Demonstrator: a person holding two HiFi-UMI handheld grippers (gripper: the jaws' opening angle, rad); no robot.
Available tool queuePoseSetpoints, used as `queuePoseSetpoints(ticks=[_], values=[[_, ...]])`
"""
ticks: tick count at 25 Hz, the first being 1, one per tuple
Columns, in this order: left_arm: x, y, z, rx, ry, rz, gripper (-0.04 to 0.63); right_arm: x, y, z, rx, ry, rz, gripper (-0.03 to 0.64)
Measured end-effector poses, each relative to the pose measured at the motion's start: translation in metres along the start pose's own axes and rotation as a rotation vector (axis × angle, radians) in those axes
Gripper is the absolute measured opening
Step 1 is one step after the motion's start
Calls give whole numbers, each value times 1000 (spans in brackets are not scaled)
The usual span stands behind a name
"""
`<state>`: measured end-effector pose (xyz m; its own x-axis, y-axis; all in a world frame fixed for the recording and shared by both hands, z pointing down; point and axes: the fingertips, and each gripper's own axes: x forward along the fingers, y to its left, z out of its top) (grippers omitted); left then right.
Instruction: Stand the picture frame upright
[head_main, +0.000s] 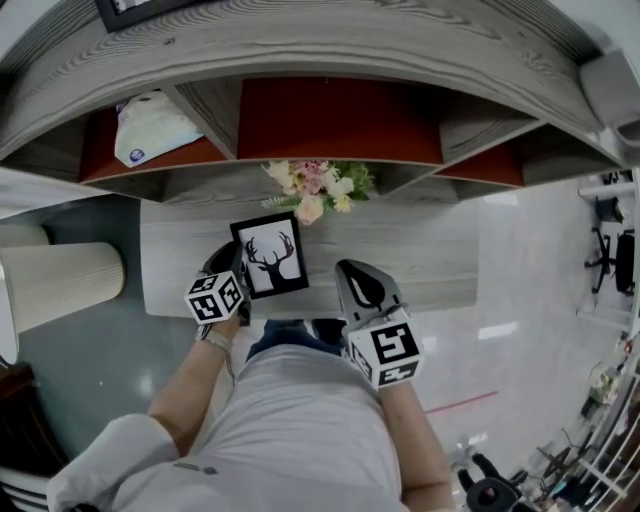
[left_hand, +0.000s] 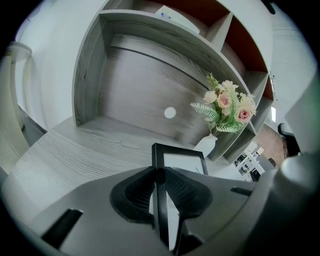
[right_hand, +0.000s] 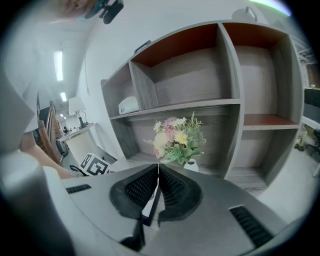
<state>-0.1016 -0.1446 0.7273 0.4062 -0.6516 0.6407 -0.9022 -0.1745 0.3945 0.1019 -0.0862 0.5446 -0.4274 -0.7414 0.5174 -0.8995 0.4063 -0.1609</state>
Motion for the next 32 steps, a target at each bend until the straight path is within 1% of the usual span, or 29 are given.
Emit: queuePoseSetpoints(ticks=[6,10,13,16,20,23,27,28,29,30,32], values=[[-10,-10,12,69,-62,-52,74,10,2,-2,-11,11,21,20],[-15,-14,15,100,-86,-73,74,21,0,-10,2,27,30,20],[-18,-17,16,133,-101,-85,74,40,3,-12,-6,33,61,20],[-18,-20,16,158,-111,-92,74,63,3,-21,-38,65,89,21],[-19,-20,17,169,-118,-94,74,92,-5,-37,-43,124,101,21],[-18,-18,17,169,-118,-93,74,112,-10,-48,-17,165,110,21],[-16,-18,18,165,-117,-95,74,133,-12,-64,60,215,128,25],[-15,-17,18,164,-117,-95,74,137,-11,-68,76,225,134,34],[-15,-16,18,161,-116,-95,74,141,-10,-72,92,237,143,69],[-14,-16,18,157,-116,-94,74,145,-9,-78,108,253,153,130],[-13,-14,17,151,-115,-95,74,153,-8,-92,141,292,171,174]])
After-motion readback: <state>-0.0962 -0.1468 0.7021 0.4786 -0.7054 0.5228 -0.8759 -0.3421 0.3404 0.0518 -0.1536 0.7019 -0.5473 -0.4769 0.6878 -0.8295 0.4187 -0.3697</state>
